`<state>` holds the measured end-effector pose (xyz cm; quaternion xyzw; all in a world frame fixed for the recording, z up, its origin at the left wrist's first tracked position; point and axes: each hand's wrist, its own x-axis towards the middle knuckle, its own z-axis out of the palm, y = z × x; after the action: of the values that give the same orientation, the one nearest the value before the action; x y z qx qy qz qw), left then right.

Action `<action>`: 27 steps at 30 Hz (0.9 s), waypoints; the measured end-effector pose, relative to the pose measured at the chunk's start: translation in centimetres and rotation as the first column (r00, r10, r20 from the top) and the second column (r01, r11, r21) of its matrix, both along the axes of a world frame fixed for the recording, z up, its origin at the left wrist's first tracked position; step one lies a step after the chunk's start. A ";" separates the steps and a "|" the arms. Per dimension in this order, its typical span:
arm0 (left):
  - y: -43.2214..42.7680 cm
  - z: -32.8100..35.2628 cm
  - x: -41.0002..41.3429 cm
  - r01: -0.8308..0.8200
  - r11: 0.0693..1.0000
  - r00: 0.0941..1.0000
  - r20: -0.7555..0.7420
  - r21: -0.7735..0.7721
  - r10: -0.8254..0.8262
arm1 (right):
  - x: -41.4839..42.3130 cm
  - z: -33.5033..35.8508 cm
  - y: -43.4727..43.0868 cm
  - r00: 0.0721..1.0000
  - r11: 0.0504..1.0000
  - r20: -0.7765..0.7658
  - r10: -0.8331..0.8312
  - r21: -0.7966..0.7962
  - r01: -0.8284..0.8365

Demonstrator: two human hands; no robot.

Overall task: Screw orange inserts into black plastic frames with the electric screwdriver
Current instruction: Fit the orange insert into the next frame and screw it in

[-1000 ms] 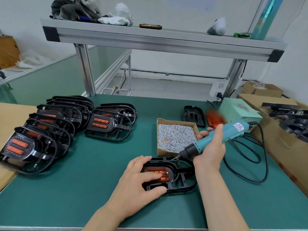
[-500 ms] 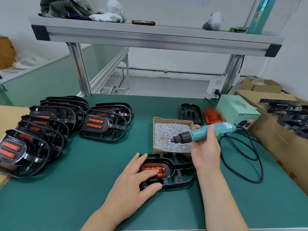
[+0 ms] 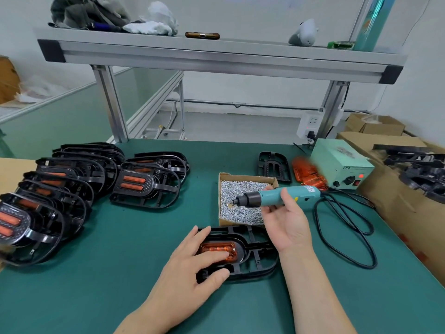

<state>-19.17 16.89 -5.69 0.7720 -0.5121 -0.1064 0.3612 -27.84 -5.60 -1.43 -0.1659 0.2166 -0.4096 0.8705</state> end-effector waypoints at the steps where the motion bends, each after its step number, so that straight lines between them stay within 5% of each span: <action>1: 0.0 0.1 0.0 -0.004 1.000 1.000 -0.013 -0.013 0.004 | 0.1 -0.1 0.0 1.000 1.000 -0.015 0.006 0.001 -0.006; 11: -3.6 3.2 4.6 -0.184 0.977 0.977 0.088 -0.103 0.193 | 0.5 -0.4 -0.3 0.995 1.000 -0.099 0.029 -0.007 -0.030; 18: -8.2 5.4 6.6 0.024 1.000 0.947 0.319 -0.010 -0.020 | 0.7 -0.5 -0.6 0.992 1.000 -0.126 0.027 -0.011 -0.029; 27: -12.1 5.8 6.9 0.143 0.950 0.918 0.323 0.277 -0.232 | 0.7 -0.4 -0.5 0.991 0.999 -0.131 0.034 -0.014 -0.037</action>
<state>-12.27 4.81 0.08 0.7645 -0.6230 -0.0642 0.1525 -27.14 -6.10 -1.82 -0.2032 0.2670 -0.3840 0.8602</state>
